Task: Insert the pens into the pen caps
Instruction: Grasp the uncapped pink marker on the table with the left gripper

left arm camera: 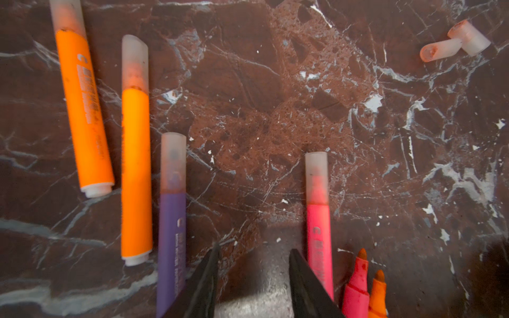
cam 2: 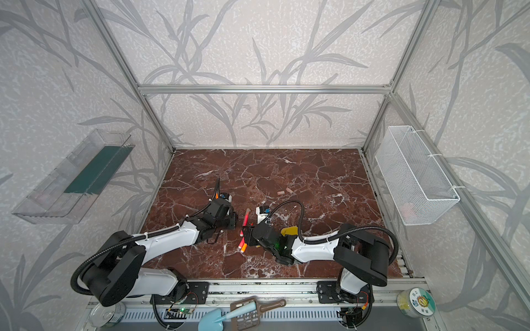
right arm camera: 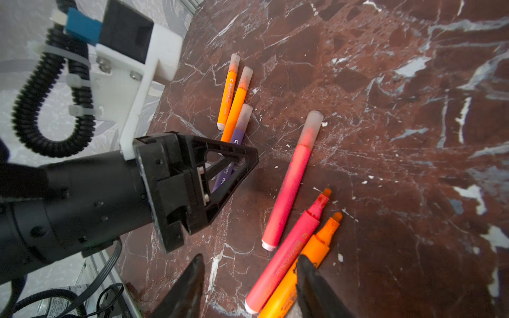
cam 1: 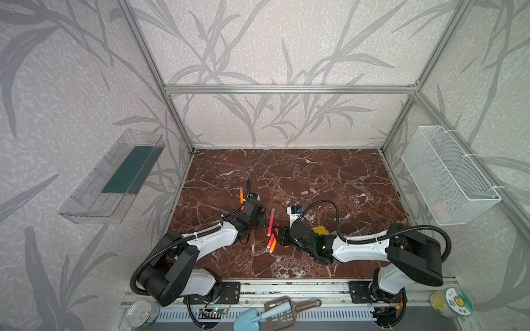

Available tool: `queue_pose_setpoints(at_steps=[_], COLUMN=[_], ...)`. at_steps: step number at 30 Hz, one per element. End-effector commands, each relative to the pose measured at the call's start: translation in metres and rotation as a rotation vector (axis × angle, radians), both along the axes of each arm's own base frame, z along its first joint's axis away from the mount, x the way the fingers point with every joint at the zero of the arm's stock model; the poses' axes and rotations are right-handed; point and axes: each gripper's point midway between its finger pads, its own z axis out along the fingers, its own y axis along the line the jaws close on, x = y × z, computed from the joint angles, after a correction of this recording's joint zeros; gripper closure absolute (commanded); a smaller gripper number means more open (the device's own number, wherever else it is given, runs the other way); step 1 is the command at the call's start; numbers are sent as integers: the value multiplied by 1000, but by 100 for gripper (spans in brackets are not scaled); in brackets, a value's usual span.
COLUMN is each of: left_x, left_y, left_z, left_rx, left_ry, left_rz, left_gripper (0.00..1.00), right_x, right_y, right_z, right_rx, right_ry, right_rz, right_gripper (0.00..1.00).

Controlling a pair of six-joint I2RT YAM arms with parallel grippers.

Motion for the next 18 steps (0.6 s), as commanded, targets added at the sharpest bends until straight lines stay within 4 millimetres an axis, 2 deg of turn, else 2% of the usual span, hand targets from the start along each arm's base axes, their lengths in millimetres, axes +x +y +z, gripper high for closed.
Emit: queue_pose_setpoints(at_steps=[1, 4, 9, 13, 18], left_x=[1, -11, -43, -64, -72], left_y=[-6, -13, -31, -40, -43], left_z=[29, 41, 43, 30, 11], left_rx=[-27, -85, -105, -50, 1], left_ry=[-59, -81, -87, -76, -29], left_rz=[-36, -86, -181, -229, -253], left_gripper=[55, 55, 55, 55, 59], right_x=[8, 14, 25, 27, 22], right_y=[-15, -38, -77, -101, -115], right_z=[25, 29, 35, 42, 46], right_rx=[13, 4, -7, -19, -15], right_ry=[-59, -72, -74, -89, -103], right_rz=[-58, -109, -192, -239, -258], right_gripper=[47, 46, 46, 46, 46])
